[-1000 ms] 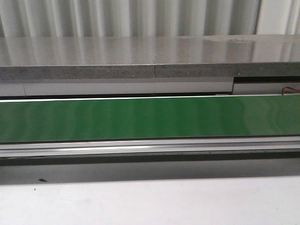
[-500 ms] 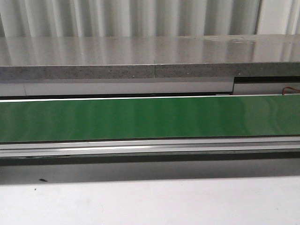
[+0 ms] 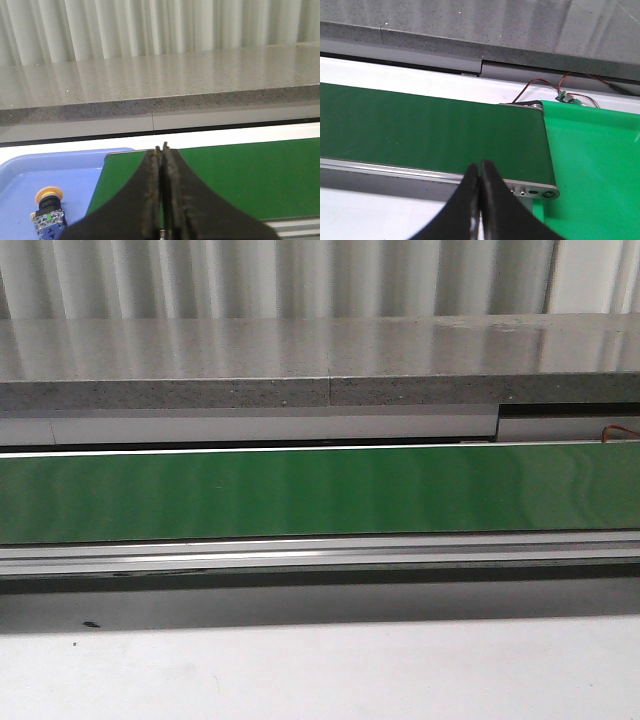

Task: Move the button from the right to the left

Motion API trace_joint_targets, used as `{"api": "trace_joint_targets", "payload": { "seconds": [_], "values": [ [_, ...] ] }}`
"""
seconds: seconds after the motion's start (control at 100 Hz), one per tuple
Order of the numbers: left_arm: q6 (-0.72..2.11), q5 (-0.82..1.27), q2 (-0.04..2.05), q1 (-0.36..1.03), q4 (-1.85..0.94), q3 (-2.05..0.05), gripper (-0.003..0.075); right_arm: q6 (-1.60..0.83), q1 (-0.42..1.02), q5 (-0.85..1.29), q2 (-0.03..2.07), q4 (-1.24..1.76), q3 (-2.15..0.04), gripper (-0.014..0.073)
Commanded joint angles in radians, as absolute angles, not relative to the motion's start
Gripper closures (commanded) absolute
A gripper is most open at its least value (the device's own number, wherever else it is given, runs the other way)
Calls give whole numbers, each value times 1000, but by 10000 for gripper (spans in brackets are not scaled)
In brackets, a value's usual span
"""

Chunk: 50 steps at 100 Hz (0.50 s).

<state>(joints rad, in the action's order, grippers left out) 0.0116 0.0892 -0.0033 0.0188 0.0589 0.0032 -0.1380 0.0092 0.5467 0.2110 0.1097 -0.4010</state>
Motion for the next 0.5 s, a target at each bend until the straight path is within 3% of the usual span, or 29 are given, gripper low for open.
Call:
{"api": "trace_joint_targets", "payload": {
  "seconds": [0.0,0.13,0.3,0.49],
  "values": [
    [0,8,-37,26,60,43,741,-142,9,465,219,100,-424,642],
    [0,8,-37,26,60,43,741,-140,-1,427,205,92,-404,642],
    [0,8,-37,26,60,43,741,-41,-31,163,148,55,-282,642],
    [0,8,-37,26,60,43,741,-6,-53,58,61,35,-124,642]
  ]
}}
